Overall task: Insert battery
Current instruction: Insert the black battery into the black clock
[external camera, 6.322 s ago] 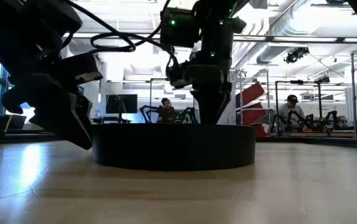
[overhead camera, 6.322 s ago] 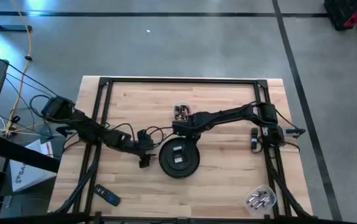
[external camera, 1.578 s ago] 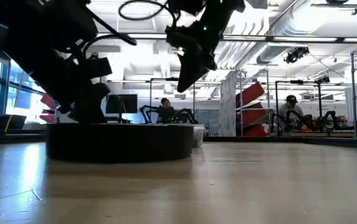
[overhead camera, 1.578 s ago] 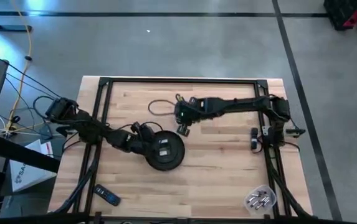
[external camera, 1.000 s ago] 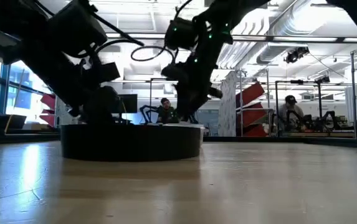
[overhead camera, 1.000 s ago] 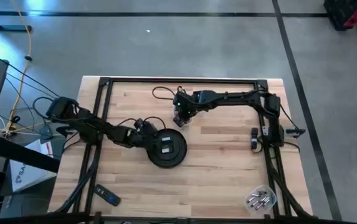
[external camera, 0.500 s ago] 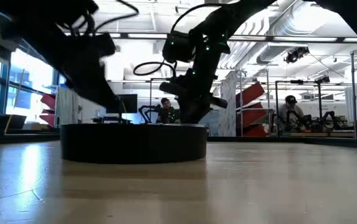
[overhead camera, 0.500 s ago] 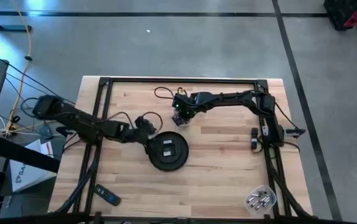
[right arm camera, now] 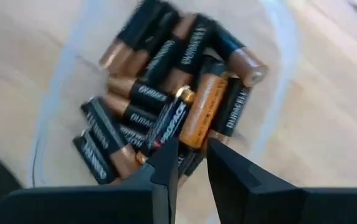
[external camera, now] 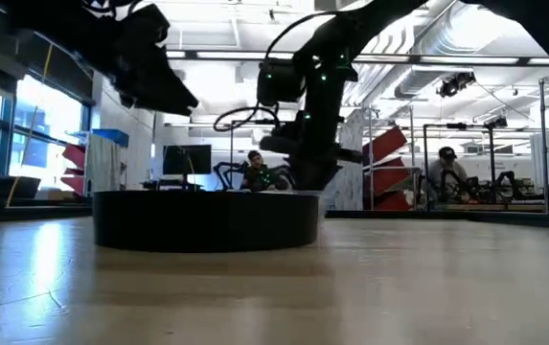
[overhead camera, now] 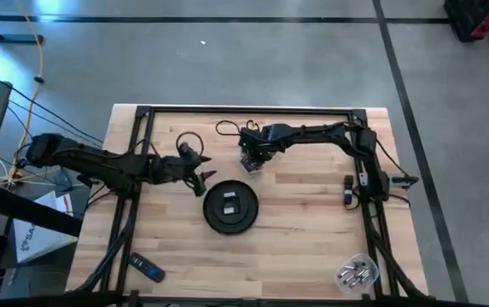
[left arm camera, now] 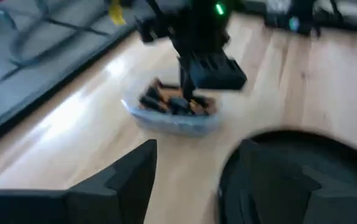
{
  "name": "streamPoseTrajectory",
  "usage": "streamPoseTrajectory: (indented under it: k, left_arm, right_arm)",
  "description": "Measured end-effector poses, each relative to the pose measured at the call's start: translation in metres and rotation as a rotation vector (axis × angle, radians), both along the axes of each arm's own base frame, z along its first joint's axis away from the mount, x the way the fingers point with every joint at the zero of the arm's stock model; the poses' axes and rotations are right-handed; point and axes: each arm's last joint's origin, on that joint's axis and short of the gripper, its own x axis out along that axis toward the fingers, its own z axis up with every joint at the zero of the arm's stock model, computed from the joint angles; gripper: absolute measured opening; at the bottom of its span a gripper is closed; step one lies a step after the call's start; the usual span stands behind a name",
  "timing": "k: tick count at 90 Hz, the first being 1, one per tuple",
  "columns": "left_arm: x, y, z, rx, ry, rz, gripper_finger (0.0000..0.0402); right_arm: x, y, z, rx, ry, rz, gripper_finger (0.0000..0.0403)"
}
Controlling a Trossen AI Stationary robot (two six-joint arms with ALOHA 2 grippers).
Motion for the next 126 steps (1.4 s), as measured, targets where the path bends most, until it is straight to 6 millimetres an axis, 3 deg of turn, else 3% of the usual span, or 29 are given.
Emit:
streamPoseTrajectory:
  k: [28,55,78,94,105,126]
  left_arm:
    - [-0.001,0.003,-0.004,0.009,0.051,0.001,0.0214]
    - [0.001,0.003,-0.008,0.004,0.067,0.007,0.0214]
    - [0.001,0.003,-0.007,-0.002,0.052,0.01,0.0214]
    - [0.001,0.003,-0.008,-0.003,0.056,0.01,0.0214]
    - [0.001,0.003,-0.008,-0.003,0.056,0.009,0.0214]
    - [0.001,0.003,-0.008,-0.007,0.065,0.002,0.0214]
  right_arm:
    - [0.01,0.006,0.02,-0.017,-0.03,0.104,0.0062]
    - [0.007,0.008,0.008,0.025,-0.04,0.045,0.0108]
    - [0.012,0.007,-0.018,0.058,0.004,0.007,0.0106]
    - [0.013,0.007,-0.022,0.058,0.01,0.013,0.0105]
    - [0.013,0.007,-0.023,0.056,0.014,0.053,0.0088]
    - [0.016,0.011,-0.02,0.023,0.022,0.172,0.0013]
